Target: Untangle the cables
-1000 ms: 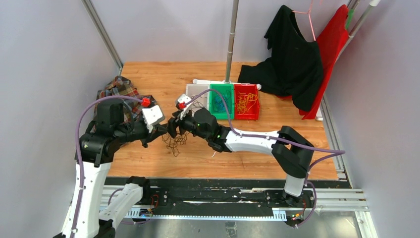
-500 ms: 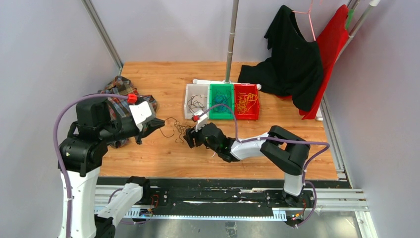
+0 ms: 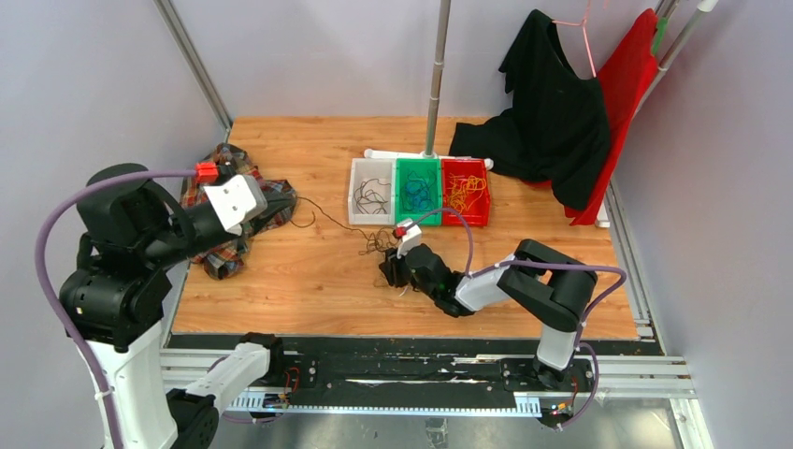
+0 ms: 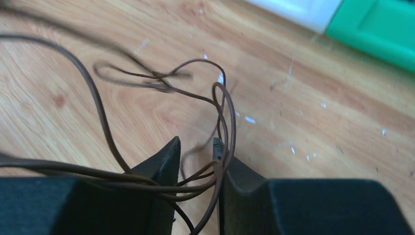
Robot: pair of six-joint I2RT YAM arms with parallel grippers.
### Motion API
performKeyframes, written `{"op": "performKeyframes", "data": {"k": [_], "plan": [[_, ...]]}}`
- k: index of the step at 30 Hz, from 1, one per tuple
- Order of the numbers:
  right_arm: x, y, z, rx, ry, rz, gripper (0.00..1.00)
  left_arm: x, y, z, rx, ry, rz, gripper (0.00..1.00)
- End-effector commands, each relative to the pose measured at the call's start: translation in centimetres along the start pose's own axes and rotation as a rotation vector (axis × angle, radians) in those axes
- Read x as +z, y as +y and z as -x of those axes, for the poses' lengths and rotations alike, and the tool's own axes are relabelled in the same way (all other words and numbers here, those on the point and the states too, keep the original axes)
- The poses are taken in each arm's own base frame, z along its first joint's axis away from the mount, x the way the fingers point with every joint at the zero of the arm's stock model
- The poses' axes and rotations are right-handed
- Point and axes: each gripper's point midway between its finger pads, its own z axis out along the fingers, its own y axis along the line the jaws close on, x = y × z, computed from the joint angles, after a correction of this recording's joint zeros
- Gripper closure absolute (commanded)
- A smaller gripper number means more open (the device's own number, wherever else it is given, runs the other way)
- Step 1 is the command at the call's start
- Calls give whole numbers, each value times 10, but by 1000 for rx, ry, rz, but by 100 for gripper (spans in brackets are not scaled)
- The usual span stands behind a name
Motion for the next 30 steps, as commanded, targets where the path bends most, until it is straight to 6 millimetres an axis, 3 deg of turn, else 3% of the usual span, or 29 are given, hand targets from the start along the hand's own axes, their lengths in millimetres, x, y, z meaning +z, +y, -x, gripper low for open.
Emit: {"op": "performKeyframes", "data": {"k": [1,7,10,17,22,26,30], "plan": [[-8,-13,-1,75,-25,-36,73,-4,24,17,56,-2,81,99],[-22,-29,-13,99,-13,-76,96,-12,61,40,116,-9,229,100],[-29,-38,-17,119,-15,-98,99,-20,87,54,156,-39,360,100],[-43,-54,-23,168,-18,-117,99,-50,148,91,211,-149,712,100],[-53,-64,-32,194,-9,-132,99,-92,186,136,277,-308,1001,100],[-61,-64,-33,211,-30,-118,86,-111,200,161,295,-384,1099,99],[-64,-57,-23,222,-75,-69,80,-99,200,162,299,-375,1046,99]]}}
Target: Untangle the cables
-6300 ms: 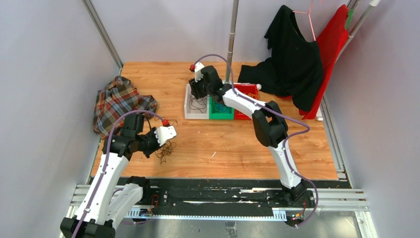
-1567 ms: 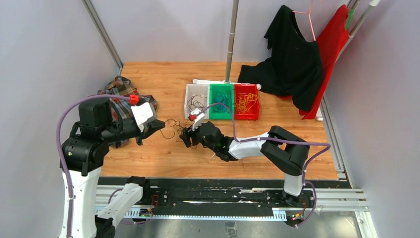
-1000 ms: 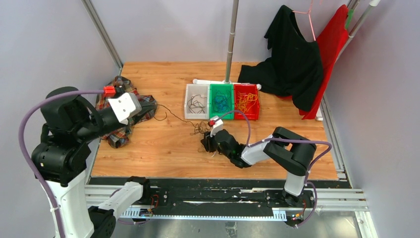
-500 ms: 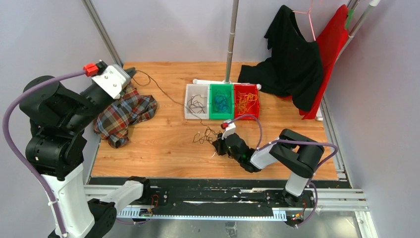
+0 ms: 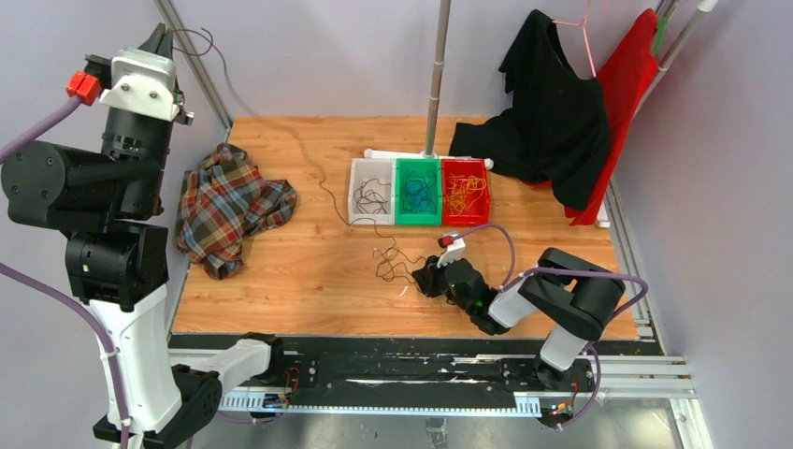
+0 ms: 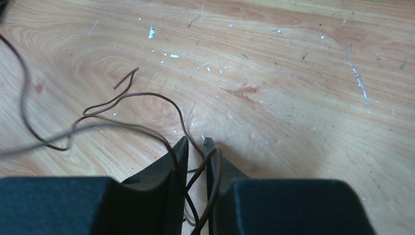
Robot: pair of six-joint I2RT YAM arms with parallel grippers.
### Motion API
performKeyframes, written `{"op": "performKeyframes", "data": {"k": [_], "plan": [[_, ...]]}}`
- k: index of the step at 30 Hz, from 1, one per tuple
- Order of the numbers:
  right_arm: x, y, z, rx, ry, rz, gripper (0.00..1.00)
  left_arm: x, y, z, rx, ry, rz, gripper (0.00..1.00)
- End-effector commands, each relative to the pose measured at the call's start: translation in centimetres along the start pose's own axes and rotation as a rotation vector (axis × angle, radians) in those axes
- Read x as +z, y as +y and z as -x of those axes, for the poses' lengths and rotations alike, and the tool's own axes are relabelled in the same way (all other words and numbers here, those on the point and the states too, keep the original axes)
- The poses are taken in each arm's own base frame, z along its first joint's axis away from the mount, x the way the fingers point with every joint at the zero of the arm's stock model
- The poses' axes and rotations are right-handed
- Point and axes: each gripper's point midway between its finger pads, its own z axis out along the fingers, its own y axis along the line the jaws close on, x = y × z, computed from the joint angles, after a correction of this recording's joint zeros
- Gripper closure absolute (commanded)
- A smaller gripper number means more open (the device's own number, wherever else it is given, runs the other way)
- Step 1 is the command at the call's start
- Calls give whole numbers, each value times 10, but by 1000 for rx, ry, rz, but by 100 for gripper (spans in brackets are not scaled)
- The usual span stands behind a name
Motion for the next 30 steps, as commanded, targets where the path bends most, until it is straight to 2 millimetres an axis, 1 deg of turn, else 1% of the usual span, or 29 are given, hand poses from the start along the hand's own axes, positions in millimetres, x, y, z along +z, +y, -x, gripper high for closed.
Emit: {"op": "performKeyframes", "data": {"k": [1,3,5,7,8,9,10,12,14,16,18,20,22,24,30], "plan": [[-5,4,13,29,-55,35,79,2,17,24,-15,-79,65,100],[-5,9,19,25,-63,57,79,3,1,12,-30,-55,0,99],[-5,13,24,14,-64,68,81,0,-11,6,-31,-52,-47,100],[-7,10,25,0,-54,51,82,-1,-9,7,-25,-62,-33,100],[-9,9,26,-6,-55,45,83,0,-3,10,-17,-72,-3,100],[-10,6,26,-8,-55,35,83,0,8,17,-10,-97,49,100],[-12,3,26,-5,-54,29,83,-1,22,24,6,-120,114,100],[-16,-1,24,3,-52,24,82,-3,43,43,21,-182,208,100],[-20,-3,23,15,-60,28,80,-5,57,56,36,-218,261,99],[-23,-3,22,24,-62,31,80,-4,62,64,49,-235,273,100],[-26,-6,21,35,-64,21,83,-5,64,68,58,-243,273,100],[-29,-10,21,48,-66,15,86,-7,70,71,72,-256,305,100],[-31,-15,19,61,-55,0,89,-15,86,84,99,-297,387,99],[-35,-24,15,79,-45,-25,92,-28,109,106,120,-369,498,100],[-43,-50,7,151,-47,-88,96,-49,144,155,153,-520,661,100]]}}
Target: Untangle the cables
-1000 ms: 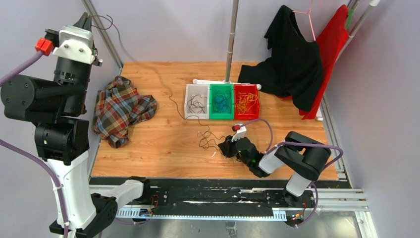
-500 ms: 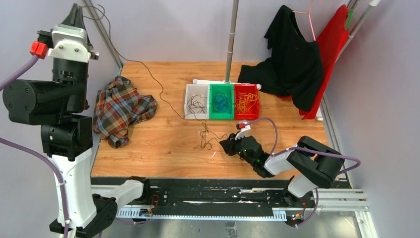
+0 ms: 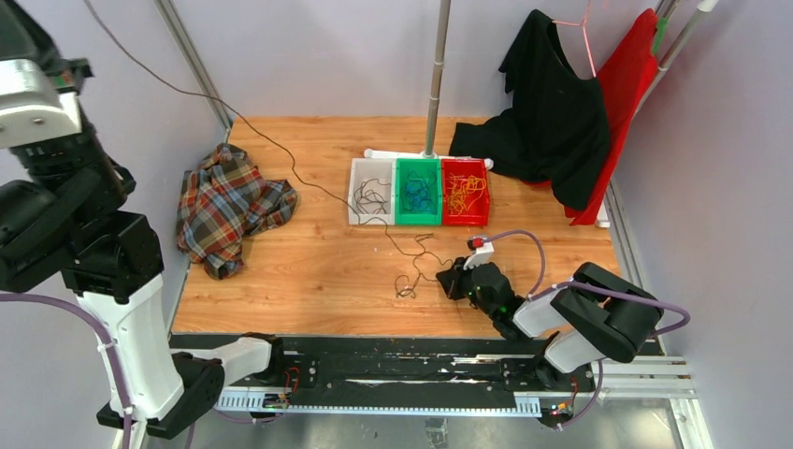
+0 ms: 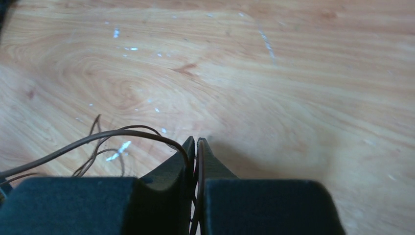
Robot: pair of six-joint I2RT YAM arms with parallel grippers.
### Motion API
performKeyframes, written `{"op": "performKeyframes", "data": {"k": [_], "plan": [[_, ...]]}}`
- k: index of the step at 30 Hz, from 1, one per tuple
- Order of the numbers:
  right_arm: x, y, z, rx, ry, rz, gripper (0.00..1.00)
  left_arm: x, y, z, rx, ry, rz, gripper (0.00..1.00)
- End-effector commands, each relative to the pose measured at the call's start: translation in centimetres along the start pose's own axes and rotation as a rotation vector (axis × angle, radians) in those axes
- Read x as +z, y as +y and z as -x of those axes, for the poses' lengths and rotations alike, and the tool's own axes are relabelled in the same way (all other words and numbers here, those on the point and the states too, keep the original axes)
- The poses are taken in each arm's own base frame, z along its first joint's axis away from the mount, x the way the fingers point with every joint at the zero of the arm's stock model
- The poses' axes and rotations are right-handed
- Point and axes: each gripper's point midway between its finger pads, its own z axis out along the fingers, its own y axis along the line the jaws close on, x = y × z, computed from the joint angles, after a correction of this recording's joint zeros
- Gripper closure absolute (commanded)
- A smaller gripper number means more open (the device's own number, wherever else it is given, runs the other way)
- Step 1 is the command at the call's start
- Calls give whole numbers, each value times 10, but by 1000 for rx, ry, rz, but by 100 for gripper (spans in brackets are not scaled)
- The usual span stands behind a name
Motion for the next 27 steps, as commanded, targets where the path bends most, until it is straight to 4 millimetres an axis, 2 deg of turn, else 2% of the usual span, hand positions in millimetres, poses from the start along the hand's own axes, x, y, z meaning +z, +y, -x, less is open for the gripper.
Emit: {"op": "performKeyframes", "data": {"k": [1,4,7,14,17,19,22,24,25,27], "plan": [[-5,-21,-1,82,-14,-64,97,10,56,50,44,-160,218,100],[-7,-40,-6,157,-10,-129,97,15,74,67,71,-205,296,100],[-12,-59,-13,226,-11,-172,98,17,78,75,90,-234,303,100],[-29,-98,-23,393,-57,-281,99,18,66,60,94,-196,271,99],[-35,-101,-15,401,-105,-262,99,19,72,64,109,-209,304,100],[-39,-109,-17,440,-109,-291,99,20,77,71,110,-233,323,99],[-34,-105,-13,423,-108,-264,100,21,64,70,124,-231,246,100],[-36,-111,-10,452,-131,-292,99,18,63,68,143,-232,247,99],[-39,-117,-10,474,-144,-318,99,17,68,69,151,-231,273,100],[-46,-129,-9,518,-162,-359,99,14,90,80,157,-246,367,99]]}}
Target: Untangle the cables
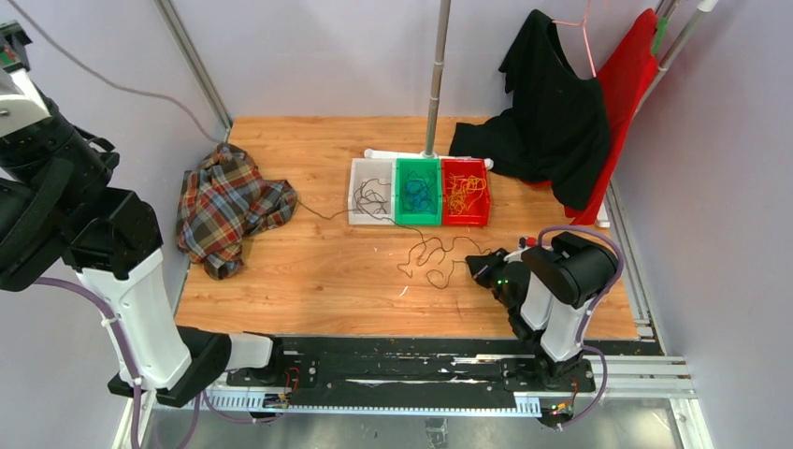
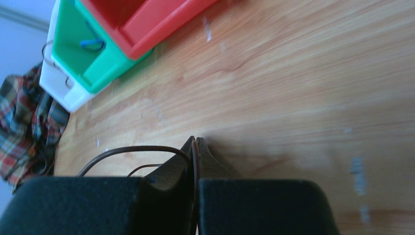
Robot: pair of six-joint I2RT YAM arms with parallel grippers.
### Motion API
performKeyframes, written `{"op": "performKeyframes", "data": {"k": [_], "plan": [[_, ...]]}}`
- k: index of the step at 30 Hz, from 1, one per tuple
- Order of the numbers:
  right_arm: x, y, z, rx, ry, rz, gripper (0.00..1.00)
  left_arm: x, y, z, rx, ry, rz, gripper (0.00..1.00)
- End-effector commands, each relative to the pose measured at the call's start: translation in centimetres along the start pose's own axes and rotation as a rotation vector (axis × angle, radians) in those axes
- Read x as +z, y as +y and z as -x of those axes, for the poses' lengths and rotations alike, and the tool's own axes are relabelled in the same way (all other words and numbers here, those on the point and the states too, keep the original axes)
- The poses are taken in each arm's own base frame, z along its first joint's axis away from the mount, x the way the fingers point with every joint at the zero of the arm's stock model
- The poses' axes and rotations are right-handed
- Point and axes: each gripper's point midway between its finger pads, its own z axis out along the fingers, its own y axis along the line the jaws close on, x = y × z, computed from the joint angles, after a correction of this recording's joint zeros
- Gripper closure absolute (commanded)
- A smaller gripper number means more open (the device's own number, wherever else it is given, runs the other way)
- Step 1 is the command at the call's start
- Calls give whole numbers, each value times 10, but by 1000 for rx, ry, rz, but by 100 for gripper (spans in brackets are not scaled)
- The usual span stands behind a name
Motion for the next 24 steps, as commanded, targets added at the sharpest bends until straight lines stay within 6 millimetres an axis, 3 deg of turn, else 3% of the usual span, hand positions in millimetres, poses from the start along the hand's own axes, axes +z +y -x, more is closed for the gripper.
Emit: {"op": "performKeyframes", "data": {"k": [1,5,8,13,17,21,23,24], "plan": [[-37,-62,-4,50,10,-213,99,5,53,31,42,-65,179,99],[-48,-95,-10,67,31,-366,99,6,72,57,49,-159,229,100],[-43,-88,-9,29,48,-333,99,1,86,77,39,-214,236,99],[-35,-83,4,78,17,-344,99,-2,93,85,61,-229,240,99],[-23,-55,31,69,-19,-272,99,-2,69,71,88,-189,134,99],[-40,-63,56,140,-98,-396,99,-2,87,74,86,-176,214,99],[-47,-54,76,148,-154,-392,99,-1,93,75,76,-169,231,99],[-50,-41,95,126,-202,-372,99,-2,90,73,58,-159,215,99]]}}
